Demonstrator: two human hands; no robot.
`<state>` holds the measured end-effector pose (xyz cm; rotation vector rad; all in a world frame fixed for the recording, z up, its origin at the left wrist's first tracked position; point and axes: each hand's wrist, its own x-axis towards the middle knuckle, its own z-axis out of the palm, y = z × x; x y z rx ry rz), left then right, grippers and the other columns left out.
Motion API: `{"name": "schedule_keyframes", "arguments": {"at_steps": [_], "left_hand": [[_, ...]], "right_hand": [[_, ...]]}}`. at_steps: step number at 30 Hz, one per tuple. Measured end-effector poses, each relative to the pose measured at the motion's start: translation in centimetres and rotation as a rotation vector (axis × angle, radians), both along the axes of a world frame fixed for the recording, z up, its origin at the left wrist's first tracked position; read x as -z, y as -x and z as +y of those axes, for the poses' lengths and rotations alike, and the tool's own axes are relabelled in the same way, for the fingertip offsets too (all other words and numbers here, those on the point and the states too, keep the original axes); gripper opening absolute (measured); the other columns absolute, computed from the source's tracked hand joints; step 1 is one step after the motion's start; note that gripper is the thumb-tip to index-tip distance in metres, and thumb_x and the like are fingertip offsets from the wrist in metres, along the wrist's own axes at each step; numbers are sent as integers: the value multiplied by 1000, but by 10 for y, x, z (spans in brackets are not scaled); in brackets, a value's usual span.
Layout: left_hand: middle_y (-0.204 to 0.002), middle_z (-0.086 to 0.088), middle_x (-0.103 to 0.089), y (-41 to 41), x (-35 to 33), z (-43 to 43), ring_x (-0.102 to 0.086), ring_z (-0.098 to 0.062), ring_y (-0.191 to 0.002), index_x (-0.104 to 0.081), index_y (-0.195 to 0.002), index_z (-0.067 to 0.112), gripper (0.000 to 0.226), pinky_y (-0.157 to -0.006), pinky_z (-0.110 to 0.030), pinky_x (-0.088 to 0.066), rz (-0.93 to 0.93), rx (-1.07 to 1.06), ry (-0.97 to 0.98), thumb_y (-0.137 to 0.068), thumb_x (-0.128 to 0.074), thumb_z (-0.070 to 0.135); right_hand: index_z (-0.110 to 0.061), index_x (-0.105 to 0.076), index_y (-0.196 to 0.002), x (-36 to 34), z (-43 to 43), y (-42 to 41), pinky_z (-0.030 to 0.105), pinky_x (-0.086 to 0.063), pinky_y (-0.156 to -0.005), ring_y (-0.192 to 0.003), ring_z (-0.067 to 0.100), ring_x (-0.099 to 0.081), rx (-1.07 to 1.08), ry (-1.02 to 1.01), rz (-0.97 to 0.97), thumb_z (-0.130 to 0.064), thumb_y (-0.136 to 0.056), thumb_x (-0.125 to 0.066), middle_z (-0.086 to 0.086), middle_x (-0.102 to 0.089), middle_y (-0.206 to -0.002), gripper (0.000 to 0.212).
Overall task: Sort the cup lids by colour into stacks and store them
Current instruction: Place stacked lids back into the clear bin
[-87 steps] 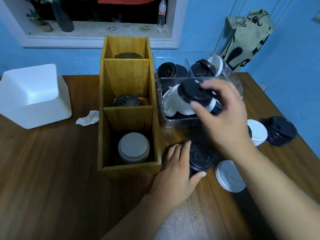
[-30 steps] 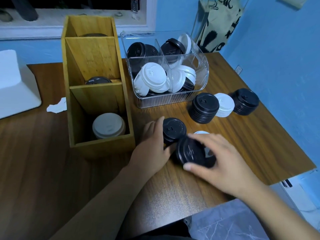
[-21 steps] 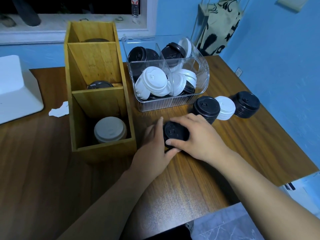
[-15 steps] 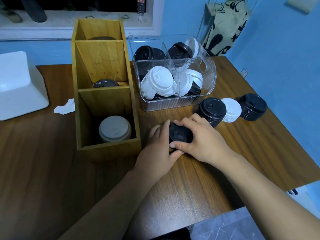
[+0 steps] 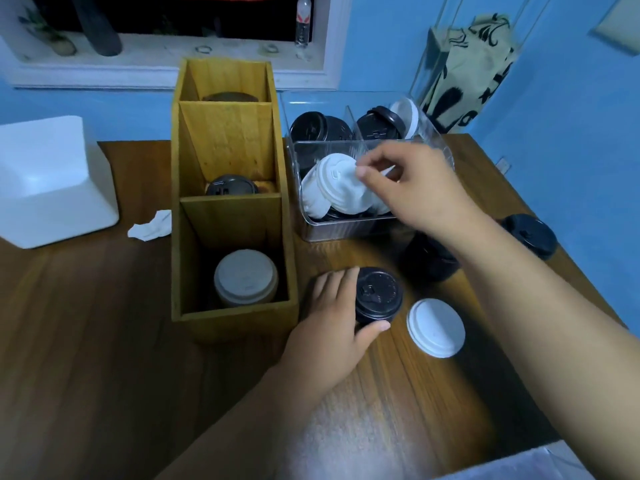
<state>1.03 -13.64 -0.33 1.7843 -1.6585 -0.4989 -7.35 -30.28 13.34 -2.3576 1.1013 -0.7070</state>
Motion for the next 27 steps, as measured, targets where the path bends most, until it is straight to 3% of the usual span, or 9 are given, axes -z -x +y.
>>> {"name": "schedule_keyframes", "arguments": {"at_steps": [2,5,9,12,16,19,23,25,27], "left_hand": [[-153,9,-32,0,1,0,-21,-11,-147,-24,-158,20,87,-117,-29,-30,6,0,-2,-91,-58,62],[-155,10,-29,0,2,0,-18,-9,-148,-21,-160,21,88,-118,-29,-28,2,-1,-13,-92,-57,64],[-156,10,-27,-1,0,0,-15,-8,-149,-19,-160,22,88,-118,-26,-25,-9,-7,-9,-93,-56,64],[-157,9,-28,-1,1,-1,-16,-9,-148,-19,-161,22,88,-120,-29,-26,-21,-6,-15,-93,-56,64],[-157,9,-27,-2,2,-2,-16,-10,-149,-18,-161,22,89,-121,-30,-27,-26,-7,-26,-93,-56,64],[-157,9,-27,-2,2,-1,-16,-10,-149,-18,-161,22,89,-122,-30,-26,-22,-1,-22,-93,-57,64],[-156,8,-29,-2,2,-2,-18,-10,-148,-21,-160,20,89,-122,-30,-26,-21,-2,-18,-92,-58,64],[-156,9,-28,-1,2,-2,-15,-8,-149,-20,-160,21,88,-121,-27,-24,-15,-4,-21,-92,-58,63],[-154,9,-29,-1,1,-2,-16,-8,-148,-23,-158,21,86,-121,-27,-25,-11,-3,-17,-92,-60,62]], "right_hand": [[-24,-71,-104,-5,-25,-27,14,-45,-78,-81,-5,-61,24,3,-19,-39,-92,-68,-13,-70,-91,19],[-25,-66,-114,-6,-59,-66,34,-51,-91,-95,11,-63,80,3,49,-49,-90,-66,-9,-70,-99,34],[-27,-59,-130,-2,-84,-103,36,-49,-86,-113,23,-62,174,48,246,-61,-90,-60,-2,-68,-119,53],[-24,-57,-133,-2,-91,-119,36,-47,-84,-115,24,-60,219,5,262,-55,-89,-65,1,-64,-124,54],[-21,-71,-109,-1,-93,-128,32,-55,-84,-89,17,-65,210,-221,-47,-30,-85,-74,-3,-67,-94,26],[-14,-74,-101,-11,-78,-105,24,-48,-62,-61,8,-57,146,-360,-388,-15,-87,-71,-4,-65,-76,15],[-7,-62,-113,-14,-17,-39,26,-47,-59,-65,18,-59,66,-582,-654,-8,-94,-65,7,-64,-83,19],[-1,-58,-113,3,24,1,27,-49,-58,-67,23,-60,69,-662,-703,-4,-92,-67,9,-62,-77,23],[-1,-60,-103,28,69,44,28,-51,-58,-63,23,-62,128,-746,-684,-13,-83,-73,17,-63,-75,27]]}}
